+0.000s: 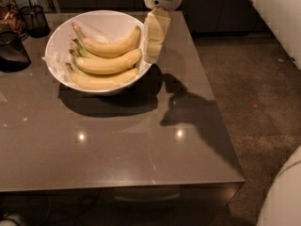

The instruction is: Pick banana from white bowl

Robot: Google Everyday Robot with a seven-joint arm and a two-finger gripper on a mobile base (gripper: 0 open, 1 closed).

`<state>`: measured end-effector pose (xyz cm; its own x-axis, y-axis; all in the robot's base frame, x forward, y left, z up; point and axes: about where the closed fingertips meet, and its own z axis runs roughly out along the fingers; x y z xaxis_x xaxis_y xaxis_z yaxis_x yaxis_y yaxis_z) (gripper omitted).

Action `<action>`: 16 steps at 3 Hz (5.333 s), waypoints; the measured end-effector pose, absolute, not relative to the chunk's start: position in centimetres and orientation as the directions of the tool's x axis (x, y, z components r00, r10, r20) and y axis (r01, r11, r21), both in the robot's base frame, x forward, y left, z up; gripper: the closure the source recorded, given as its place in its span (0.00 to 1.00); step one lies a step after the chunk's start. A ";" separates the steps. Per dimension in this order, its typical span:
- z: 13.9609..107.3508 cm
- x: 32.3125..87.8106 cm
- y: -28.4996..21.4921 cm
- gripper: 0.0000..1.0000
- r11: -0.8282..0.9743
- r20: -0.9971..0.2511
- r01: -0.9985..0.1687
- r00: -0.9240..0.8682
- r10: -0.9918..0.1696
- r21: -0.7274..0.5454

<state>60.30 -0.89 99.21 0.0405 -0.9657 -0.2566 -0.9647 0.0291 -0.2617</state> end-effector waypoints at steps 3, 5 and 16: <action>98.0 64.3 5.5 0.60 -0.109 -0.229 -0.961 0.169 -0.959 -0.253; 94.2 65.2 7.7 0.45 -0.134 -0.234 -0.975 0.174 -0.957 -0.178; 88.5 65.7 8.1 1.00 -0.137 -0.249 -0.982 0.165 -0.954 -0.127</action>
Offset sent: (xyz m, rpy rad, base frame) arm 0.0335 0.0612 -0.0068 -0.0704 0.0516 0.1643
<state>65.72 8.08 88.53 0.1650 -0.9544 -0.2489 -0.9824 -0.1368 -0.1269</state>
